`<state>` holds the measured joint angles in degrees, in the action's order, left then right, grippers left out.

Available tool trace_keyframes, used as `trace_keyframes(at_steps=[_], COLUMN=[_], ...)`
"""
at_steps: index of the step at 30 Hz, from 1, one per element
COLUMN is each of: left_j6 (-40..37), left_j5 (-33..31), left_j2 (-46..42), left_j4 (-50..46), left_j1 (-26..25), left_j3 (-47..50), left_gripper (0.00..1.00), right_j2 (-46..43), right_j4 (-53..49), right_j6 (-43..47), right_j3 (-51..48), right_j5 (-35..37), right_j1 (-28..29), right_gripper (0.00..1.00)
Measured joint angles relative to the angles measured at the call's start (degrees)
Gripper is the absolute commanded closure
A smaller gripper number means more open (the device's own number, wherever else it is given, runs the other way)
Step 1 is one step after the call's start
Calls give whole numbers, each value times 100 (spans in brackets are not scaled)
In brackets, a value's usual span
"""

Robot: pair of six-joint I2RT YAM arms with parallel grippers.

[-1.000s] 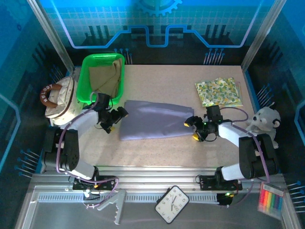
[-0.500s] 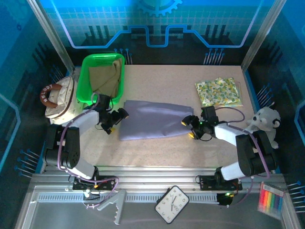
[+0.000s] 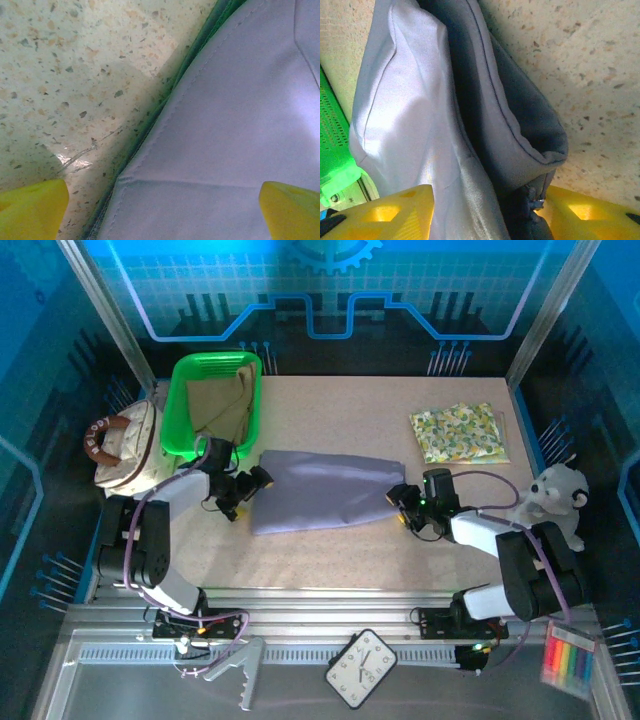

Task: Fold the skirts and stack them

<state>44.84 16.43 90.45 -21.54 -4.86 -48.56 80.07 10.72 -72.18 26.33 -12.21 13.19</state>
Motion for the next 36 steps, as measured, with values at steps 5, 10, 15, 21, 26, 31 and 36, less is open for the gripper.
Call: trace_keyframes(at_steps=[5,10,15,21,26,31,36], left_j6=[-7,-76,-155,-184,-160,-122,-63], left_j5=[42,105,164,256,299,348,348], left_j2=[55,57,59,79,188,363,555], left_j4=[-2,-2,-4,-13,-26,-7,-28], left_j1=[0,0,0,-59,-286,-479,-562], left_j3=[0,0,2,0,0,-17,-81], left_gripper=[1,1,6,15,27,56,76], right_j2=[247,321,299,267,267,267,269], right_j4=[243,350,101,-516,-1381,-2199,-3047], right_j6=[-144,-39,249,957,2006,2955,3790], right_j3=[-52,-52,66,411,1005,1628,2509], right_j5=[116,197,310,389,566,835,1373], right_j1=[39,70,74,63,-15,-52,275], right_gripper=[65,85,100,100,100,100,100])
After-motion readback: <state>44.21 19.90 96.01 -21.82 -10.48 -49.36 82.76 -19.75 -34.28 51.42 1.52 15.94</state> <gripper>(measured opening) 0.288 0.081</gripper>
